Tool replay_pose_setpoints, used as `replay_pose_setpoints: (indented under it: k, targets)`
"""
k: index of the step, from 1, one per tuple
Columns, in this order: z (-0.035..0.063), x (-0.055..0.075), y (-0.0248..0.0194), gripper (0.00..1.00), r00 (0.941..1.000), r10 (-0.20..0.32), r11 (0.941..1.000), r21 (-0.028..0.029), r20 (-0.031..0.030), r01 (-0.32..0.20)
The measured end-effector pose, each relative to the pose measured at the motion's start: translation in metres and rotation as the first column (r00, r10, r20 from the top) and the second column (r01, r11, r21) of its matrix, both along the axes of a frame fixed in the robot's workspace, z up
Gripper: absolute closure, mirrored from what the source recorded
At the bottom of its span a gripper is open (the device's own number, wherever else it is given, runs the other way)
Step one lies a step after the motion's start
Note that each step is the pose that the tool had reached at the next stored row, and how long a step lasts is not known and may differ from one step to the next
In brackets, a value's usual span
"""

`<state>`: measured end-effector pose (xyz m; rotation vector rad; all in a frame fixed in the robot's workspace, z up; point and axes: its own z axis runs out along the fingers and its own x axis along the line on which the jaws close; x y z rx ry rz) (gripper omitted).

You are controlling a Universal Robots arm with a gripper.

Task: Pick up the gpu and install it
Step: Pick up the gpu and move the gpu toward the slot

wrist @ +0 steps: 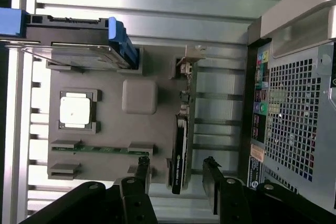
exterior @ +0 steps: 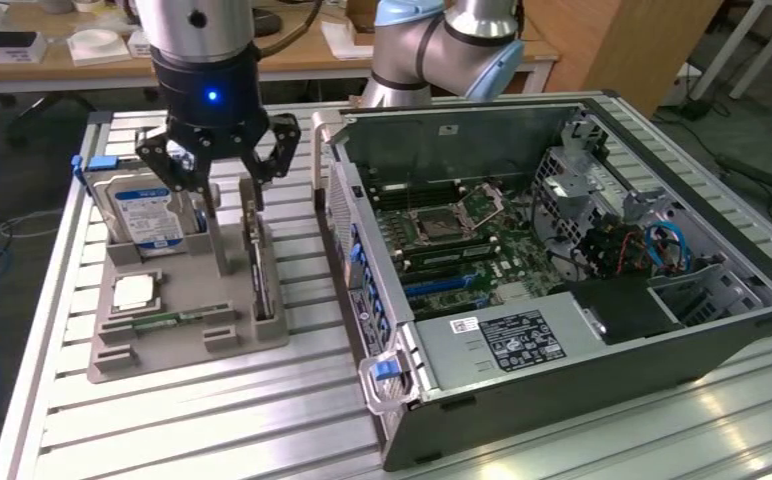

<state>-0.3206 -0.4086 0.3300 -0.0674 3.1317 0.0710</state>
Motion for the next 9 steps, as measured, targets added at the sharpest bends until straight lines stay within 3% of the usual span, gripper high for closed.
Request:
replay_pose_setpoints:
  k: [9]
  targets:
    - [-0.0087,0.0025,-0.0074,0.47,0.9998,-0.019,0.9998,0.0002,0.0003,0.019]
